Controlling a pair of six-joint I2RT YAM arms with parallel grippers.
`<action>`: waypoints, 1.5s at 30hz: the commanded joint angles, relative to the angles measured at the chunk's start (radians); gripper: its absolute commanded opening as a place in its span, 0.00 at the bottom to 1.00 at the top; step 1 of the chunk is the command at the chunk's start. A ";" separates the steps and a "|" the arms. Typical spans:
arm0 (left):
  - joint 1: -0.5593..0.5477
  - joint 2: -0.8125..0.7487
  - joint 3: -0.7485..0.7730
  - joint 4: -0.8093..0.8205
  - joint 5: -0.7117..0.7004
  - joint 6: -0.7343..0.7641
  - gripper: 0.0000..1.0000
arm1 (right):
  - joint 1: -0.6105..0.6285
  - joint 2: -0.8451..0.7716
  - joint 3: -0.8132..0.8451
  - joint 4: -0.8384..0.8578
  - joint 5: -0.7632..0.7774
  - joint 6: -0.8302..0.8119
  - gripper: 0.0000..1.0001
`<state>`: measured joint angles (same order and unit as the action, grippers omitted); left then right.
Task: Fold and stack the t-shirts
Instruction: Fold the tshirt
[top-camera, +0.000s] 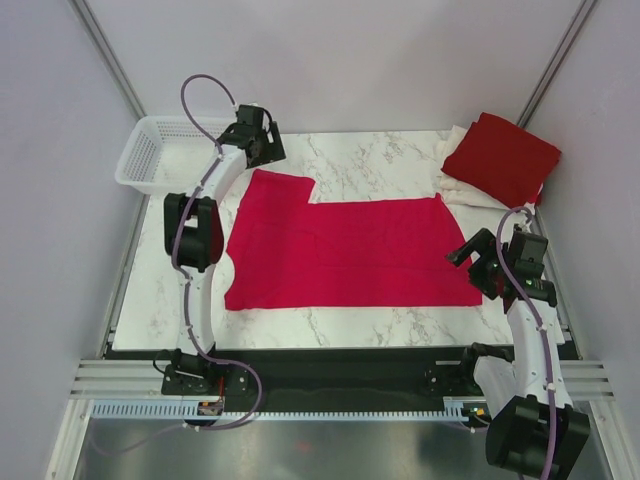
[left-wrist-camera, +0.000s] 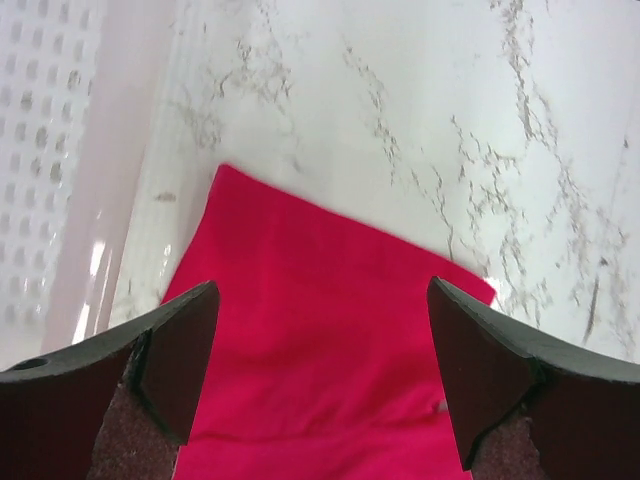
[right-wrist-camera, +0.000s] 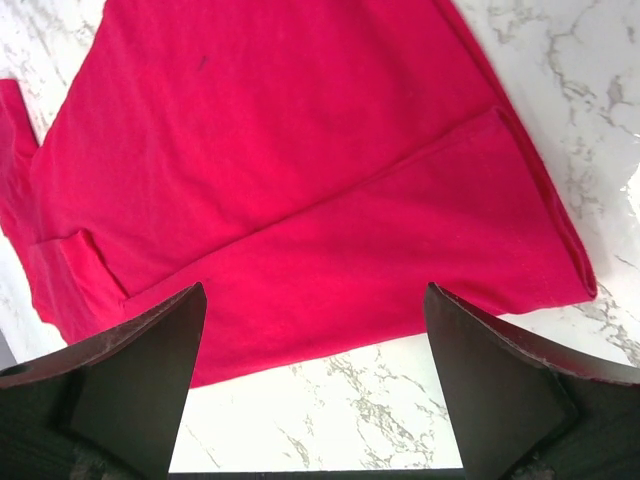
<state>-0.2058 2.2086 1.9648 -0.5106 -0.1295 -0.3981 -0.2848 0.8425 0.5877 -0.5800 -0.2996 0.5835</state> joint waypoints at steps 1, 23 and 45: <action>-0.010 0.115 0.185 -0.077 -0.032 0.085 0.91 | 0.012 -0.020 0.003 0.046 -0.047 -0.025 0.98; -0.015 0.368 0.397 -0.247 -0.093 0.116 0.81 | 0.030 0.013 -0.005 0.057 -0.052 -0.036 0.98; -0.026 0.214 0.323 -0.301 -0.058 0.117 0.02 | 0.203 0.061 0.197 0.054 0.229 -0.036 0.98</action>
<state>-0.2268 2.5515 2.3207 -0.7849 -0.1982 -0.2947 -0.1539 0.8570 0.6819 -0.5674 -0.2119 0.5594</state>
